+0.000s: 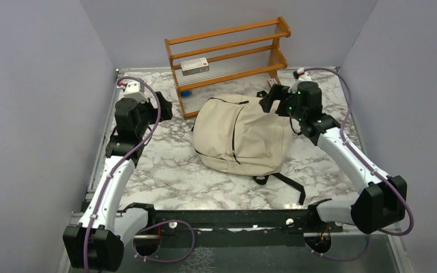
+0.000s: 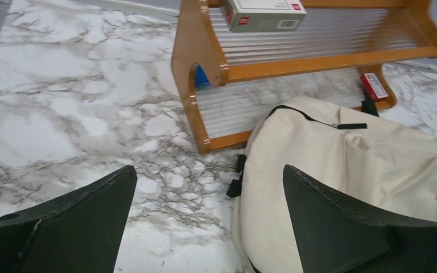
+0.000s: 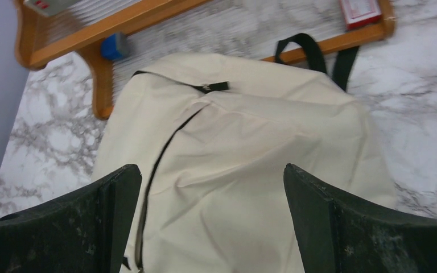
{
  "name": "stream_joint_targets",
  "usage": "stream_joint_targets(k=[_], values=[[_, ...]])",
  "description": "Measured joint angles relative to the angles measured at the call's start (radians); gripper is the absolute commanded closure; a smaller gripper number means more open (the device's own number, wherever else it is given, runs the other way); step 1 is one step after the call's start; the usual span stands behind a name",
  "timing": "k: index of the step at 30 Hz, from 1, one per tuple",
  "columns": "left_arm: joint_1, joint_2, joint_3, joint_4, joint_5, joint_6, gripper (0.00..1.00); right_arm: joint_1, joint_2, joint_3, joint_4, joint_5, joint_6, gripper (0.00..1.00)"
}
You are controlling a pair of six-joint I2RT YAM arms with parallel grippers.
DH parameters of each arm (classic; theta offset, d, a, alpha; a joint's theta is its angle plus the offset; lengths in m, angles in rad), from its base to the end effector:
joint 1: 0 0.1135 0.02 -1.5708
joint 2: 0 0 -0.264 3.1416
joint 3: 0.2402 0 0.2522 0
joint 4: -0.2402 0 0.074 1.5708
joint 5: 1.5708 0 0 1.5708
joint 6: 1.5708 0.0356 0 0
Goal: Pack the student bag
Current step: Reset both arms
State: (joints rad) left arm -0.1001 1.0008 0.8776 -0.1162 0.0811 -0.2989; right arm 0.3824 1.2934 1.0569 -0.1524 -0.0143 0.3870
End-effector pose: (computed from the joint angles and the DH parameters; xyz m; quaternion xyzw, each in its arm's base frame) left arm 0.2329 -0.0263 0.3392 -0.0531 0.7844 -0.1535 0.5985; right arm 0.2794 0.1129 0.3268 -0.0021 0.8304 0.2146 0.5142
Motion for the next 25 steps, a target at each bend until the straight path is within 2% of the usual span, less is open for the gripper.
stream_joint_targets(k=[6, 15, 25], values=[[0.000, -0.034, -0.080, -0.016, -0.126, -0.022, 0.01, -0.158, -0.056, -0.056, -0.035, -0.041, 0.010, 0.00], [0.000, -0.055, -0.201, -0.015, -0.249, -0.048, 0.01, -0.164, -0.259, -0.150, -0.055, 0.090, 0.009, 0.00], [0.000, -0.080, -0.243, 0.031, -0.261, -0.036, 0.01, -0.164, -0.363, -0.322, 0.050, 0.156, 0.023, 0.00]])
